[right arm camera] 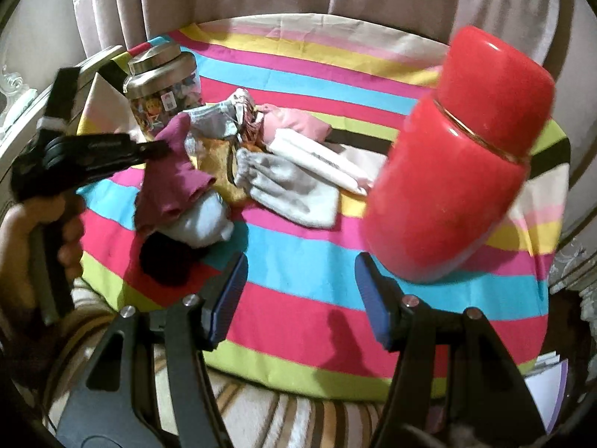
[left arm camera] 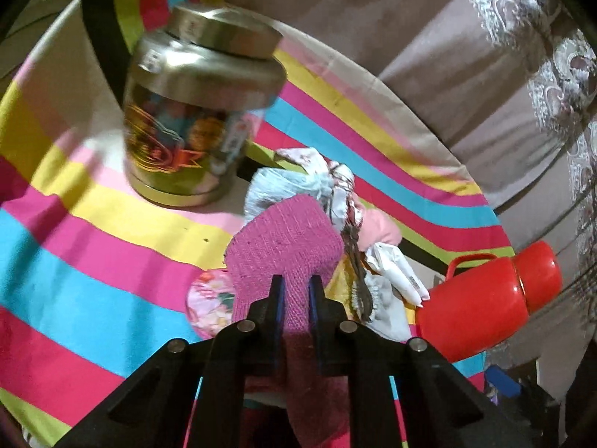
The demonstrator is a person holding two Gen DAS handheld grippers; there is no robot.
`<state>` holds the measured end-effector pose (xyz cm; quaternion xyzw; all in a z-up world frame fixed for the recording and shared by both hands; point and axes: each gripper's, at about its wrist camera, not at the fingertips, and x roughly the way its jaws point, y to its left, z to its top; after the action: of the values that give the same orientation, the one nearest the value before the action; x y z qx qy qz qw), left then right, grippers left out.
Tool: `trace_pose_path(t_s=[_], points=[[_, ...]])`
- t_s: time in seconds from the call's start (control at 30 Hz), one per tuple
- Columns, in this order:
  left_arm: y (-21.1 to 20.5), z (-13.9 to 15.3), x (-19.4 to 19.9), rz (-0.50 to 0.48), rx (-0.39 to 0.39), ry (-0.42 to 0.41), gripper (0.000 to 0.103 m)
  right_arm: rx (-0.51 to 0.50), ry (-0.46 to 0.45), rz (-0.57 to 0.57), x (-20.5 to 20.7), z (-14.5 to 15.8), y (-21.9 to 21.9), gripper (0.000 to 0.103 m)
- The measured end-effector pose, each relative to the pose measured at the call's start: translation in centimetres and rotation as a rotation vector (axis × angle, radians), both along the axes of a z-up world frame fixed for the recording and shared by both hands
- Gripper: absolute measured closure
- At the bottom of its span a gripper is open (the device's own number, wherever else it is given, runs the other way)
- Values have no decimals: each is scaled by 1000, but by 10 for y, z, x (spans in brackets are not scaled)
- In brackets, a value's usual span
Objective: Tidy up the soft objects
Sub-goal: 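Grasp the pink knit sock with the left gripper, then grasp the white paper packet with the right gripper while the left gripper holds the sock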
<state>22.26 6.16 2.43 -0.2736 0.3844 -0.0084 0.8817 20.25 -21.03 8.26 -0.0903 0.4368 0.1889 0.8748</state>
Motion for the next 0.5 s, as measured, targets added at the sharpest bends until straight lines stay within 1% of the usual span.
trace_pose_path(t_s=[0.03,0.1,0.17,0.2,0.27,0.33,0.37,0.43,0.5], points=[[1,1,-2,6,7,-8,90,-4,-4,8,3,0,6,39],[2,4,-7,15,13,-25,90,-48,-31,26,12,2,20,39],[2,8,-10,27,23,-44,90,-114,-66,38,21,3,34,39],[4,10,-11,32,27,-55,90,-164,-82,45,28,2,42,39],[5,13,-14,39,28,-70,90,-242,-97,63,42,-2,52,39],[8,14,-15,43,21,-77,90,-324,-116,91,58,-10,63,39],[9,13,-15,45,18,-77,90,-351,-117,98,64,-13,66,39],[12,12,-15,50,10,-75,90,-444,-110,130,79,-27,75,39],[11,11,-15,52,7,-74,90,-506,-104,155,89,-40,79,39]])
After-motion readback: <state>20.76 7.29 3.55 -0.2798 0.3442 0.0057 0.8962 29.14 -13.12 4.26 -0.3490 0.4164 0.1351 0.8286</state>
